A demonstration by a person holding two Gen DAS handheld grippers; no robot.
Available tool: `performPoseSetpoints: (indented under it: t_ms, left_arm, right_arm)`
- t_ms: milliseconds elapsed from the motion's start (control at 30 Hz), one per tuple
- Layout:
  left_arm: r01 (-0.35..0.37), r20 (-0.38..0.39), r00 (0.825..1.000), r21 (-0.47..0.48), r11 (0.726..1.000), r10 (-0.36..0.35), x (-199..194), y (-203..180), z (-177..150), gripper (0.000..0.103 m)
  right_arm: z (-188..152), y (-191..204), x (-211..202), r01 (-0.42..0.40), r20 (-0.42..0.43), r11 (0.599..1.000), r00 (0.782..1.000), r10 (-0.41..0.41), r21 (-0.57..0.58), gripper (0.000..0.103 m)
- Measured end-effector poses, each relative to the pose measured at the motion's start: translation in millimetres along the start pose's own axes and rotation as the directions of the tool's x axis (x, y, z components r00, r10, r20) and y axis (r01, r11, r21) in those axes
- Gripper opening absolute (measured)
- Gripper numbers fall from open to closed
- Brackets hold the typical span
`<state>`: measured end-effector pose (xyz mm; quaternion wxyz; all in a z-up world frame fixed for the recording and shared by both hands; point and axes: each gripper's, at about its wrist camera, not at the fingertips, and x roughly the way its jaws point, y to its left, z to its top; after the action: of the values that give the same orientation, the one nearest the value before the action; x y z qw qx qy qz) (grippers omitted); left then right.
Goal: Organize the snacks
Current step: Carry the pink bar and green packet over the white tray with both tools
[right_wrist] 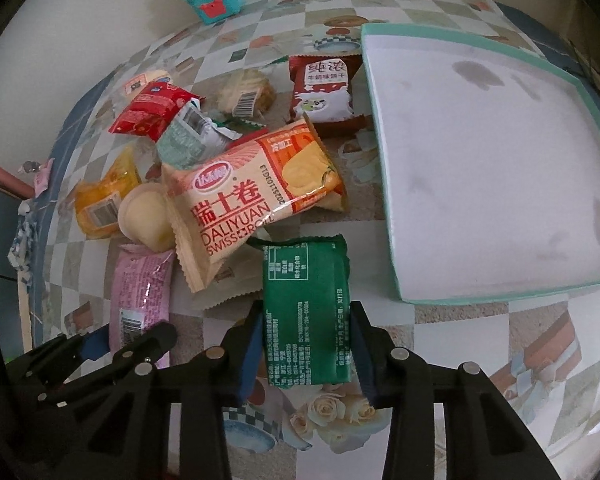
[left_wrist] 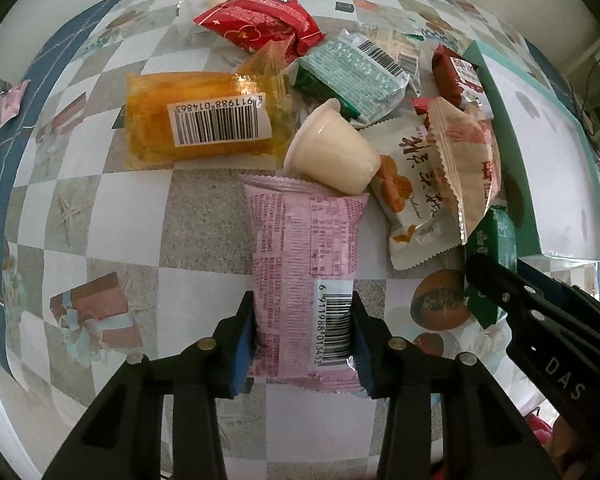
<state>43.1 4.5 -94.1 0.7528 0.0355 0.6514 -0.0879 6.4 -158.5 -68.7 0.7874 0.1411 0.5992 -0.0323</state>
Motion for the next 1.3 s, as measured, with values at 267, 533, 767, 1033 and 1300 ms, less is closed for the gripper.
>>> performPoseSetpoints:
  t_ms: [267,533,767,1033,1300]
  left_arm:
    - [-0.057,-0.013,0.998,-0.026,0.998,0.056,-19.2,-4.4,-14.4,0.041]
    - [-0.084,-0.012,0.996,-0.102,0.991,0.084,-44.6,13.5,-23.2,0.041]
    - [-0.142,0.022,0.989,-0.110,0.984,0.146,-93.3,11.8,-28.4,0.041]
    - [-0.118,0.079,0.989,-0.091,0.989,0.125,-125.0,-32.9,0.5,0.041]
    - [-0.056,0.118,0.991,-0.058,0.997,0.063,-133.7,-89.2,42.2,0.041]
  right_arm:
    - [-13.3,-8.4,-11.5,-0.031,-0.004,0.999,0.999,0.031,0.018,0.042]
    - [-22.9,-9.4,-37.6,-0.073,0.044,0.997,0.996,0.073,0.004,0.042]
    - [-22.6,-22.0,-67.7,-0.098,0.137,0.995,0.986,0.095,0.014,0.042]
    - [10.5,-43.6,-104.0,-0.033,0.269,0.996,0.963,0.011,0.078,0.042]
    - [51.8,-95.7,-123.8,0.007,0.324,0.980,0.943,-0.072,0.197,0.042]
